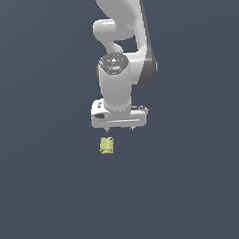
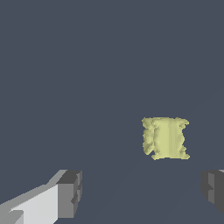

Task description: Pick up the object and move it to a goal position.

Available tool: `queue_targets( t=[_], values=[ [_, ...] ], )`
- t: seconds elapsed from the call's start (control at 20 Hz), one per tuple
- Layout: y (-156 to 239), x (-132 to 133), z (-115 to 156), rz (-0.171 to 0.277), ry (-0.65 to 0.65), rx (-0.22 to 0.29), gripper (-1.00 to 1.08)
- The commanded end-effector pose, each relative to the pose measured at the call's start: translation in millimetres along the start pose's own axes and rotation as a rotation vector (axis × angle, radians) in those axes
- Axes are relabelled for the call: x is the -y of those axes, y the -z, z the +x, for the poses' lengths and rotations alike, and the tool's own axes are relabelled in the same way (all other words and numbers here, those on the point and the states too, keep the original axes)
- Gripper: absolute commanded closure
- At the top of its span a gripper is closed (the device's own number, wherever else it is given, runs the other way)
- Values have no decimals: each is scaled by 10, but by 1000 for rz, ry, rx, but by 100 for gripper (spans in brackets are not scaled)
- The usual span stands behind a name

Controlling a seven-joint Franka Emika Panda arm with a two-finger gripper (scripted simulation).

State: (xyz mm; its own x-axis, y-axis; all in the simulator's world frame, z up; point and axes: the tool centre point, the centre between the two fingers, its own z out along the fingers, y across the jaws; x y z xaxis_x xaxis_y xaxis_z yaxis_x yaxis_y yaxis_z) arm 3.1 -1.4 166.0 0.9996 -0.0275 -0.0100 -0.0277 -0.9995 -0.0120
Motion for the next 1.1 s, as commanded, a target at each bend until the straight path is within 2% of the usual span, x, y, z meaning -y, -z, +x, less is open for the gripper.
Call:
queue_targets(
  t=[0.0, 0.6, 1.05],
  values=[
    [0, 0, 0, 0, 0, 0, -92],
    [157, -37, 32, 7, 30, -24, -92],
    [-12, -153, 47, 3, 26, -21, -92]
  ],
)
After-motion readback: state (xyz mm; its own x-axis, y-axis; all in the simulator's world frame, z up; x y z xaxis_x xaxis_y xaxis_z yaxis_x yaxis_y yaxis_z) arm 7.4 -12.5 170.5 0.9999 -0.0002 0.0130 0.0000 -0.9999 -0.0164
